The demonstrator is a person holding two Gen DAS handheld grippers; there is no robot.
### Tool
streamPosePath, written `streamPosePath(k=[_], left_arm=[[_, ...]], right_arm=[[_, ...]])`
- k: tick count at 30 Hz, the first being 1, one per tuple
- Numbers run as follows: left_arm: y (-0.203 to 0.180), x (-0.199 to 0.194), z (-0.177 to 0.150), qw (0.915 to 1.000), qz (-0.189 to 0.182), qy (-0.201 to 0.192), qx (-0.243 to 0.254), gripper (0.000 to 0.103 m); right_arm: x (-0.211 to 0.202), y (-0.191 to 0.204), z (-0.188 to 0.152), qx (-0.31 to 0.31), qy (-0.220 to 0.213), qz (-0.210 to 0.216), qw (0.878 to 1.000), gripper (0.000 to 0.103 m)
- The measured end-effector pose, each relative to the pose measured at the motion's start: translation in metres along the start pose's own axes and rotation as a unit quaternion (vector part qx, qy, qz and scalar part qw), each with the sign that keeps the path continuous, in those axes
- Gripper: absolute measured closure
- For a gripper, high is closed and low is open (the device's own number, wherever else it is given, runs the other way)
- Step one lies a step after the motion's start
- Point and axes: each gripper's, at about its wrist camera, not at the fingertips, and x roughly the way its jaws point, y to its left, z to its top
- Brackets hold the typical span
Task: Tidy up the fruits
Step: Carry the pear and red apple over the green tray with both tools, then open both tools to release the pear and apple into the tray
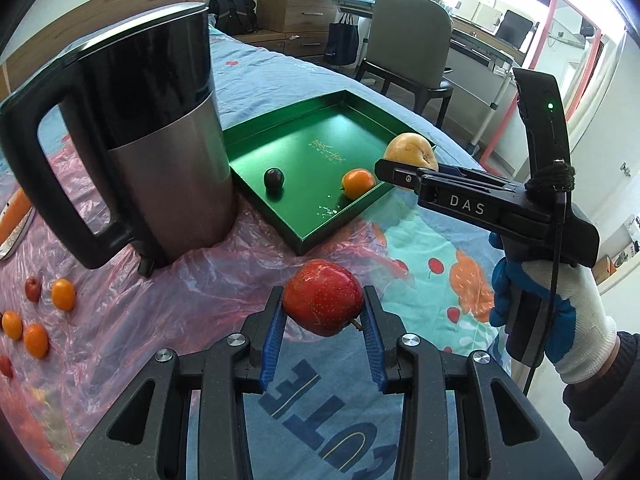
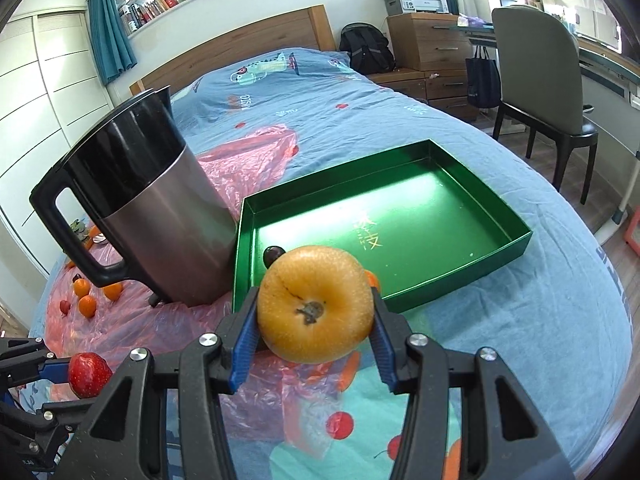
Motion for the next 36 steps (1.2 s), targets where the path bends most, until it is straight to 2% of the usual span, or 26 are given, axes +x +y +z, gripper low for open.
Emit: streamPosePath(k=[10, 19, 27, 36], left_arm=[[-0.013, 0.042, 0.049, 0.9999, -0.003, -0.001, 0.015, 0.071], [-0.005, 0.099, 0.083, 0.9998, 0.008, 0.02, 0.001, 0.071], [0.005, 0.136, 0.086, 0.999, 0.017, 0.04, -0.01, 0.071], [0.015, 0.158, 0.078, 0.9979, 0.02, 0.057, -0.024, 0.071]], right_arm=[[0.033, -0.029, 0.023, 0.006, -0.004, -0.02, 1.0, 0.015], [0.072, -0.05, 0.04, 0.008, 0.0, -0.043, 0.999, 0.015], [0.105, -0.059, 0.049, 0.002, 0.008, -0.06, 0.998, 0.015], [0.133, -0.059, 0.052, -0.008, 0.024, -0.076, 0.997, 0.015]])
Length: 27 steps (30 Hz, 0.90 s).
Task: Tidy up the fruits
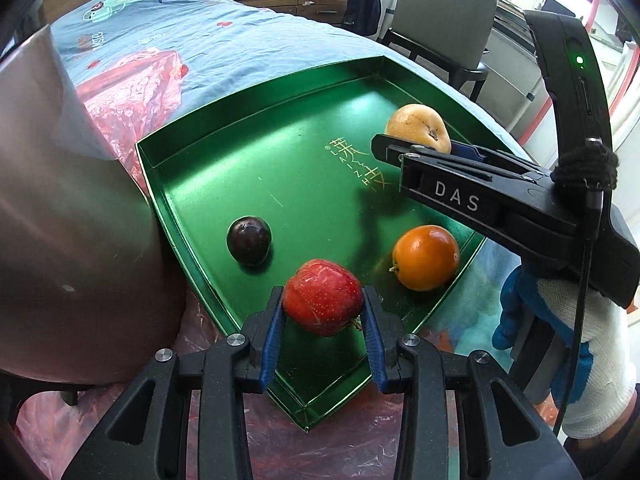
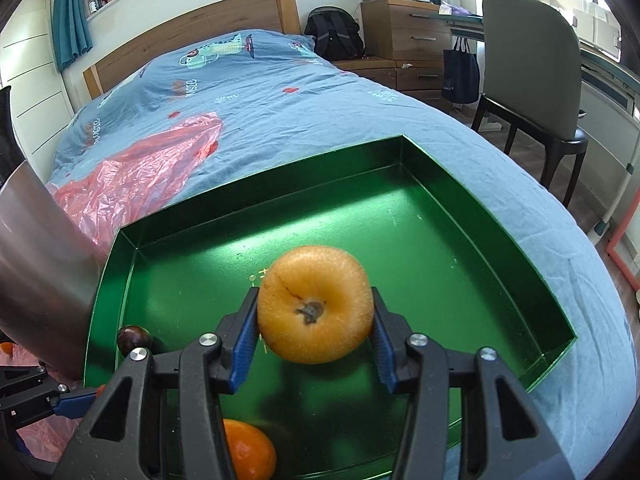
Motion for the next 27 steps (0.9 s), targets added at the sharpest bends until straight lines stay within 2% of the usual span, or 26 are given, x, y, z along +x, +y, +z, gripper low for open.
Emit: streamPosePath(k=[3, 13, 14, 15, 21, 27], left_arm=[[0.003, 0.005, -0.002, 1.0, 0.004, 0.002, -0.001, 0.071], [-0.002, 0.005, -0.002, 0.9997, 0.019, 0.008, 0.011, 0.071], [-0.003, 0.004, -0.002, 0.9997, 0.021, 0.008, 0.012, 0.071], [-0.004, 0.004, -0.001, 0.9996, 0.025, 0.006, 0.014, 0.07], [-0.006, -0.01, -0.001, 0.9987, 0.044, -0.006, 0.027, 0.064], [-0.009, -0.035, -0.004, 0.9978, 0.052, -0.022, 0.035, 0.061]], right_arm=[[0.008, 0.001, -0.006, -0.003, 0.012, -0.005, 1.0, 0.014], [0.007, 0.001, -0.006, -0.001, 0.013, -0.007, 1.0, 0.013], [0.005, 0.001, -0.006, -0.001, 0.012, -0.007, 1.0, 0.01], [0.003, 0.001, -0.005, -0.002, 0.009, -0.009, 1.0, 0.001], [-0.018, 0.002, 0.003, 0.0, -0.008, -0.006, 1.0, 0.0], [-0.045, 0.005, 0.006, 0.004, -0.023, -0.007, 1.0, 0.0]])
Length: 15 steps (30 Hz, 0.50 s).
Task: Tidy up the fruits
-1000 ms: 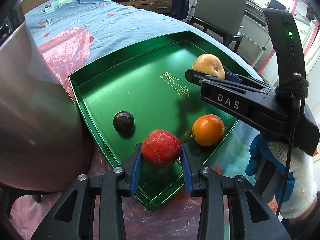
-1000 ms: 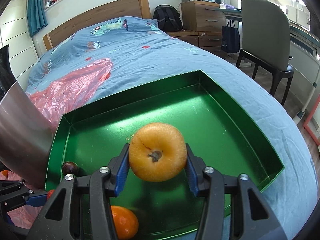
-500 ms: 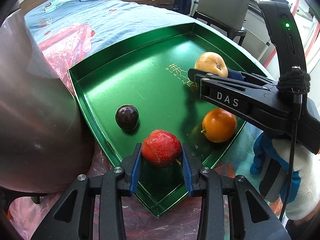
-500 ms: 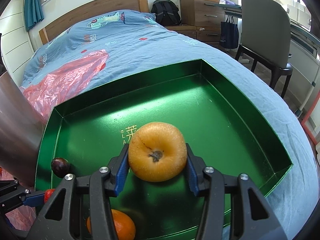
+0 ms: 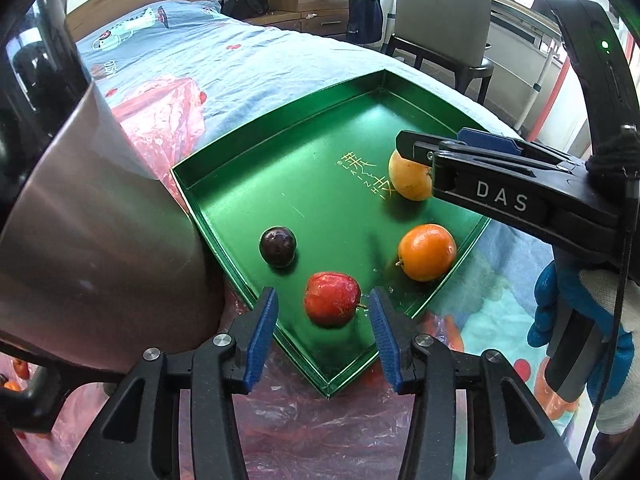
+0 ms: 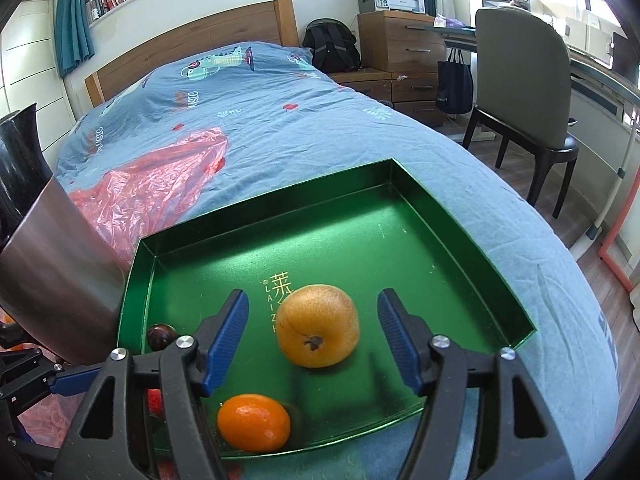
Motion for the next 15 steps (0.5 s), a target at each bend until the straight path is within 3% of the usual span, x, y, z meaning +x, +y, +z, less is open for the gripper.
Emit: streamPosePath(k=[15], left_arm=[[0.0, -0.079, -0.03, 0.9991, 0.011, -0.039, 0.012, 0.056]], right_arm=[[-0.078, 0.024, -0.016, 0.011, -0.028, 0.018, 0.999, 0.0]])
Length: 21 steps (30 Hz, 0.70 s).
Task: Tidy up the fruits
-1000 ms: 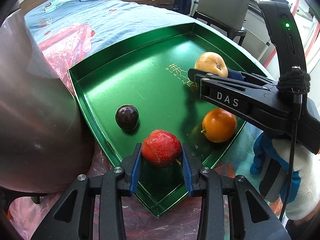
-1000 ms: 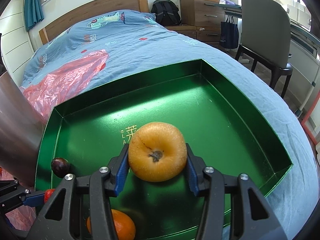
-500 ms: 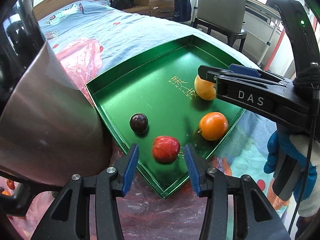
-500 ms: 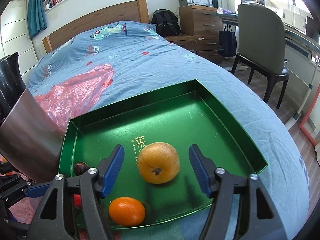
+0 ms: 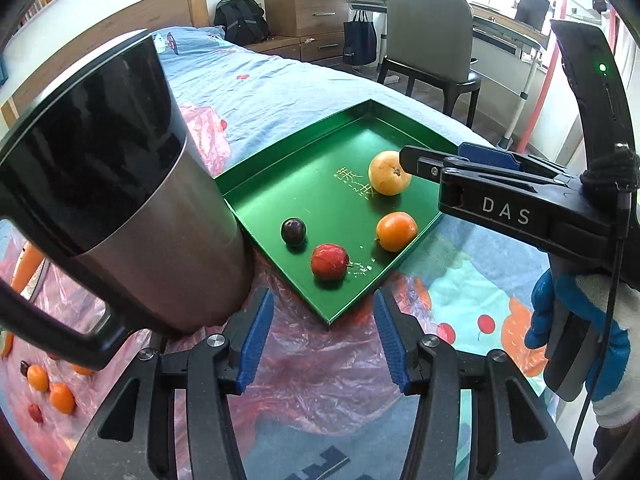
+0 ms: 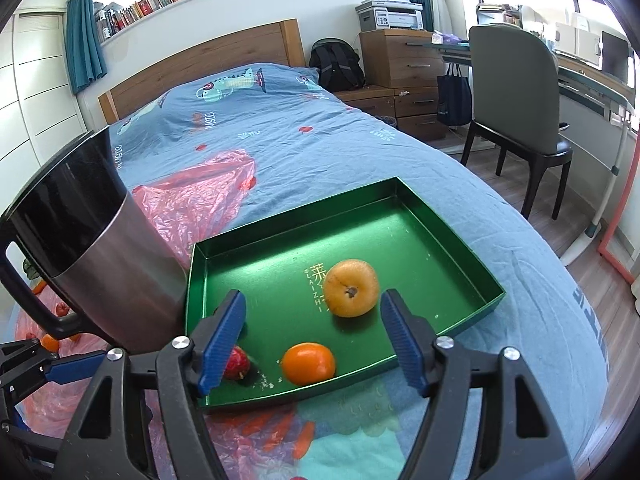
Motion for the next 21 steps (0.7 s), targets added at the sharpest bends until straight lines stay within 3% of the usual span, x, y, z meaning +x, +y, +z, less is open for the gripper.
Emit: streamPosePath(k=[21], left_arm=[[0.039, -0.058, -0.088, 0.9976, 0.05, 0.001, -0.049, 0.053]], right_arm=[[-0.051, 0.053, -0.061, -0.005, 0.032, 0.009, 0.999, 0.0]])
